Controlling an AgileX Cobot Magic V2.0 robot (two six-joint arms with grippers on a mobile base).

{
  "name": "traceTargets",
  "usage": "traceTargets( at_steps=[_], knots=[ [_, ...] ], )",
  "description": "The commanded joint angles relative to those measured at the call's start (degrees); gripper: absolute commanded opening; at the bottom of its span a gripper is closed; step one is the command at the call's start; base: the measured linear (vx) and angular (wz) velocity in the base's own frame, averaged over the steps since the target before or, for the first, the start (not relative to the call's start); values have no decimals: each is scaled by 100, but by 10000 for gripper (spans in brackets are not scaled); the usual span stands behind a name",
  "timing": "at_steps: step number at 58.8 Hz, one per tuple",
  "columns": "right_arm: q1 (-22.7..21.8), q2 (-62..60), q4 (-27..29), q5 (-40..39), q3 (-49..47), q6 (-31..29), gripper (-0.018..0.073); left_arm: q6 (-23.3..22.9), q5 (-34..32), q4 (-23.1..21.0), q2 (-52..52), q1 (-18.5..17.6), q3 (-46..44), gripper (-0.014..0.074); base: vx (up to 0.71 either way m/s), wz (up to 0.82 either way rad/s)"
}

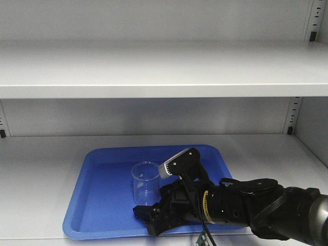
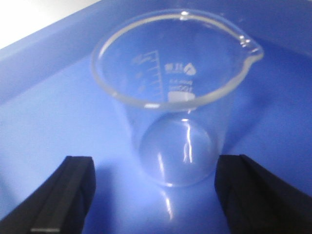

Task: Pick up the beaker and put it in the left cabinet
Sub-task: 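Lower the beaker onto the blue tray and open the right gripper, then withdraw the open right gripper up and away from the beaker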

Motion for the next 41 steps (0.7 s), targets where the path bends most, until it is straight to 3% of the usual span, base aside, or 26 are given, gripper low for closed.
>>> traceTargets(
  at_steps=[1,24,41],
  knots=[
    [-2,-412,-227,-99,-156,210,544,-24,-474,-1,-55,1,-65,4,0,0],
    [-2,-666,-989,-9,-156,841,544,-24,-474,-1,-55,1,-65,4,0,0],
    [-2,-882,-984,-109,-156,1160,542,-24,-474,-1,-55,1,-65,4,0,0]
  ],
)
